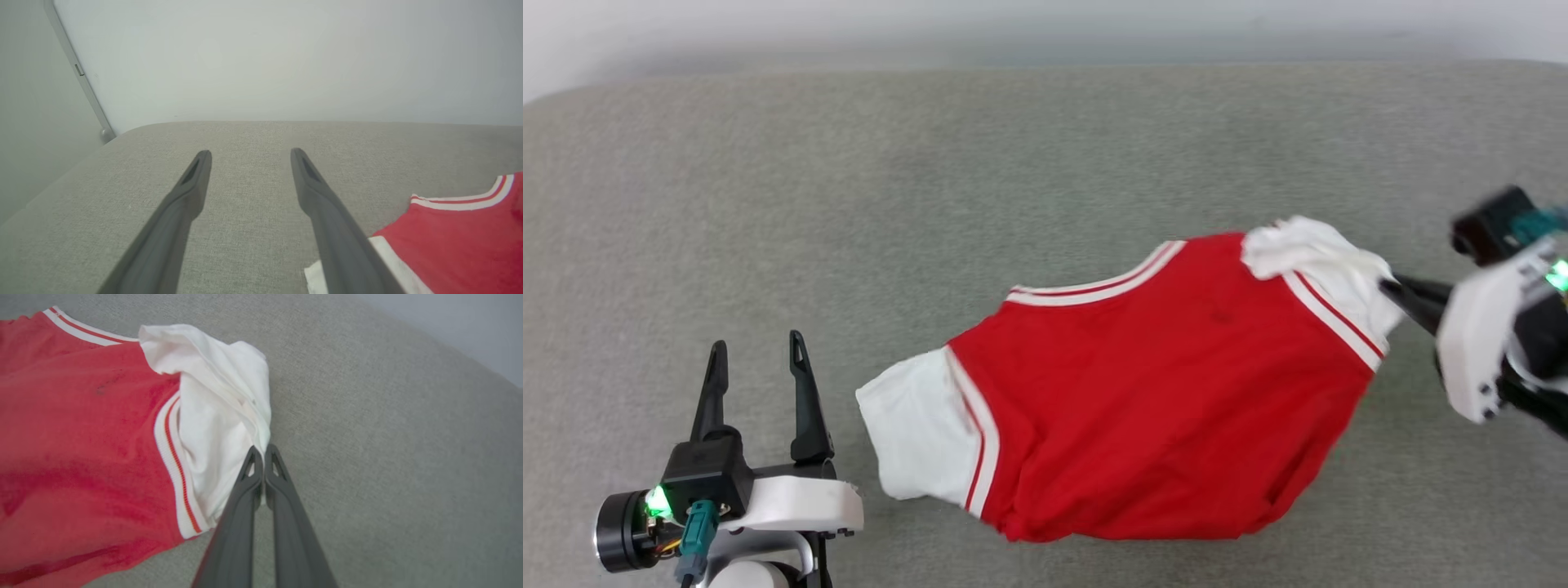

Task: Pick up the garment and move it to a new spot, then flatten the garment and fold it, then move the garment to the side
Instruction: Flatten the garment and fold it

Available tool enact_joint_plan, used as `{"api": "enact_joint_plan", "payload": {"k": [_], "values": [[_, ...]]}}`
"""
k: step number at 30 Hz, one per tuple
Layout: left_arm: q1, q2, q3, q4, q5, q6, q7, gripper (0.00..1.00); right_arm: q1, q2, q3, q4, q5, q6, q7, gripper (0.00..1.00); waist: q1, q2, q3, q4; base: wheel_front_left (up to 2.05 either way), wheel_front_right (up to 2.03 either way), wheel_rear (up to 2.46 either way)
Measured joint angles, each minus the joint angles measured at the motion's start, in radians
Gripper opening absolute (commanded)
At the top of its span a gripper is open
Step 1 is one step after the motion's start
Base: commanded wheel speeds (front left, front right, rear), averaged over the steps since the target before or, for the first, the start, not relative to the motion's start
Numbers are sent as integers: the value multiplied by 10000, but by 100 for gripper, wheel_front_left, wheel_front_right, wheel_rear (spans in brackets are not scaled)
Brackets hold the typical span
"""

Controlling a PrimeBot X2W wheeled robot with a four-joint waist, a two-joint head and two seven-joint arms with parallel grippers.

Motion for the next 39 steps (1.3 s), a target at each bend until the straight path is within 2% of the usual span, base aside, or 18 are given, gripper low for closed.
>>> {"api": "enact_joint_plan", "payload": {"k": [6,10,14,15,16,20,25,28,29,30,35,36,39], "values": [[103,-274,230,98,268,-382,0,100,1932,-215,-936,522,878,-2,-487,0,0,0,-168,-334,0,0,0],[104,-435,330,209,449,-600,0,100,2870,230,-1237,1356,1131,-2,-585,0,0,0,-158,-398,0,0,0],[103,-499,447,351,602,-777,0,100,3034,650,-1570,1985,941,2,-1095,0,0,0,-183,-422,0,0,0],[103,-497,487,395,633,-807,0,100,3062,765,-1697,2056,918,0,-1312,31,0,0,-208,-437,0,0,0],[99,-489,522,454,663,-865,0,100,3066,836,-1822,2102,794,0,-1570,100,-1,0,-241,-448,0,0,0],[20,-347,688,514,826,-1022,0,100,3009,882,-2531,2253,-161,-4,-2863,100,0,0,-401,-507,0,0,0],[-423,117,754,606,970,-1415,0,100,3058,1160,-3870,2025,-1379,-2,-4299,100,0,0,-528,-627,0,0,0],[-948,543,685,777,963,-1893,194,100,3193,1446,-5041,1733,-2324,-4,-4725,100,0,0,-557,-702,0,0,0],[-948,543,685,777,963,-1893,194,100,3193,1446,-5041,1733,-2324,-4,-4725,100,0,0,-557,-702,0,0,0],[-1427,807,575,706,890,-2337,443,100,3456,1722,-5804,1381,-3093,-4,-4815,100,0,0,-561,-718,0,0,0],[-2811,1684,268,654,796,-3359,2013,100,4307,2853,-7754,-25,-5070,-4,-4918,100,0,0,-482,-728,0,0,0],[-2811,1684,268,654,796,-3359,2013,100,4307,2853,-7754,-25,-5070,-4,-4918,100,0,0,-482,-728,0,0,0],[-3624,2115,-75,612,573,-3916,3382,100,4849,3616,-8619,-1057,-6009,-4,-4926,100,0,0,-396,-732,0,0,0]]}}
